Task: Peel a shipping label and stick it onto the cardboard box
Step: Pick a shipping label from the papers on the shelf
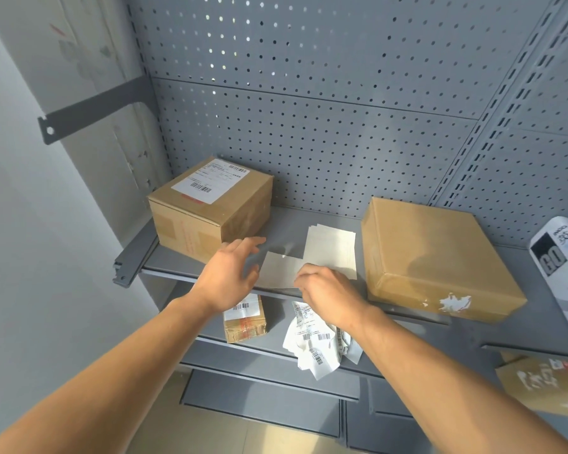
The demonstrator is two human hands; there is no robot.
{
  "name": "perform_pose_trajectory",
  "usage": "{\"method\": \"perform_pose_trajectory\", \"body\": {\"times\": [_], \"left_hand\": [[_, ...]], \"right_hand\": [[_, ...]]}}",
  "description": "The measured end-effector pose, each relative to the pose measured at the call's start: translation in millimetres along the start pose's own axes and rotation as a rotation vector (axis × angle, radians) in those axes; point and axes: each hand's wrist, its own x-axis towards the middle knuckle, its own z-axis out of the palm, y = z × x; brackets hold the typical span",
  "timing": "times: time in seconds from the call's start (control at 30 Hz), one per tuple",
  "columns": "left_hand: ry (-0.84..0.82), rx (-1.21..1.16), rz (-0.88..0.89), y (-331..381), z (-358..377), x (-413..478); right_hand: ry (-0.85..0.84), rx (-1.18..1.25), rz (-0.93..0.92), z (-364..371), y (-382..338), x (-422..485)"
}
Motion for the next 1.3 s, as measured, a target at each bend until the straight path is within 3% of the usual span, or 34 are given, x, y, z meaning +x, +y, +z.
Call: {"method": "perform_pose_trajectory", "body": {"times": [0.2,0.43,0.7,0.97,1.17,1.3], "left_hand": [[-0.039,-0.001,0.007,-4,4,-3],[-0.129,-0.071,-0.058,-3,22,-8],[0.007,-0.026,-0.173,-2,30,-8],[-0.01,-0.041,-0.166,6,33,-11],[0.008,-0.038,-0.177,8,33,-13],[-0.023,0.089,-0.057,3,33,-13]], "right_hand": [[0.138,-0.035,0.11,-7,-5,2],[0.301,0.243,0.163,-8,-6,1],[0.264,0.26,0.295,-8,-4,-1],[0.223,0.274,0.326,-5,1,-3],[0.33,0.336,0.403,-3,1,-3],[0.396,0.401,0.427,-3,-1,-3]]}}
